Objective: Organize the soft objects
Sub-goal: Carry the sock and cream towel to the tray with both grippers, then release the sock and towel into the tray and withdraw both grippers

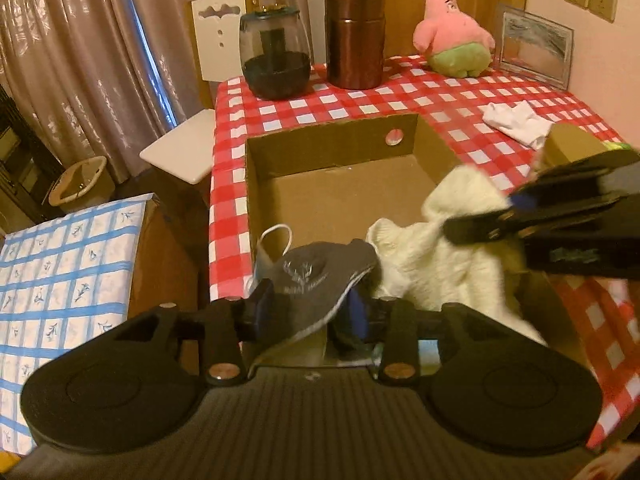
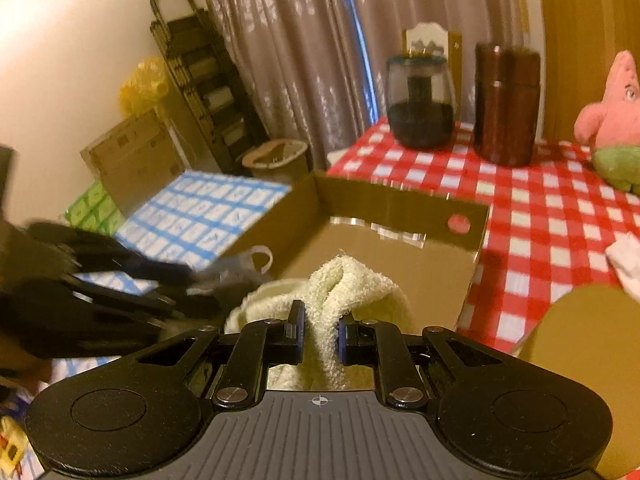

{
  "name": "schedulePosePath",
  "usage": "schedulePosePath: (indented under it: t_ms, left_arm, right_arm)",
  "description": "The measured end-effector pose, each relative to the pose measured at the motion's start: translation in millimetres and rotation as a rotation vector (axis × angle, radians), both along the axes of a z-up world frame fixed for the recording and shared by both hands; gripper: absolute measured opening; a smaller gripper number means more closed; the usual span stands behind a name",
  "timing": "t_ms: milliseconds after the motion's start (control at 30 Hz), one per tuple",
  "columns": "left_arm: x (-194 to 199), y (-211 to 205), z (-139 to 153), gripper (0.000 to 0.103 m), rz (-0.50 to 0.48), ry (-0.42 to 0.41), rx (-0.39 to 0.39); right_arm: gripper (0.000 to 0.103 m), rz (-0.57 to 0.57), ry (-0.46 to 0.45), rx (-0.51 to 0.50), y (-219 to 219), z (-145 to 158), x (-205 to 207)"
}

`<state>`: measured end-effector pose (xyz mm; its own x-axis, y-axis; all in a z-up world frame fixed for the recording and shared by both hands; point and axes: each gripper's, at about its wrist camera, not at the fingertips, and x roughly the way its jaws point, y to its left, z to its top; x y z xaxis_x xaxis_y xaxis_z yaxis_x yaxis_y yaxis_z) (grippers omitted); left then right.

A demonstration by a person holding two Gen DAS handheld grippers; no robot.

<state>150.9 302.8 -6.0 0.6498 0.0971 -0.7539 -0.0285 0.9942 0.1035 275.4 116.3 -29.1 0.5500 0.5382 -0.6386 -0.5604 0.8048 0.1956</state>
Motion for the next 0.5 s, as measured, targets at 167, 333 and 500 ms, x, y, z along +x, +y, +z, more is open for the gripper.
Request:
schedulePosePath:
  t_ms: [167,333,500]
  left_arm:
    - [-26,-3,10,0.038,0.026,-0.016,-0.008]
    - [-40,-5,16,0.038,0.066,-0.029,-0.045]
    - [-52,-15,24,0.039,0.094,-0.054,-0.085]
  right_arm:
    - [0.016,0.081,0.038,-0.076,14,-17,-9]
    - [0.047,0.072,0.047,-0.065,9,-10,-14]
    - [0.067,0.07,0.032,-0.032,-2,13,-30]
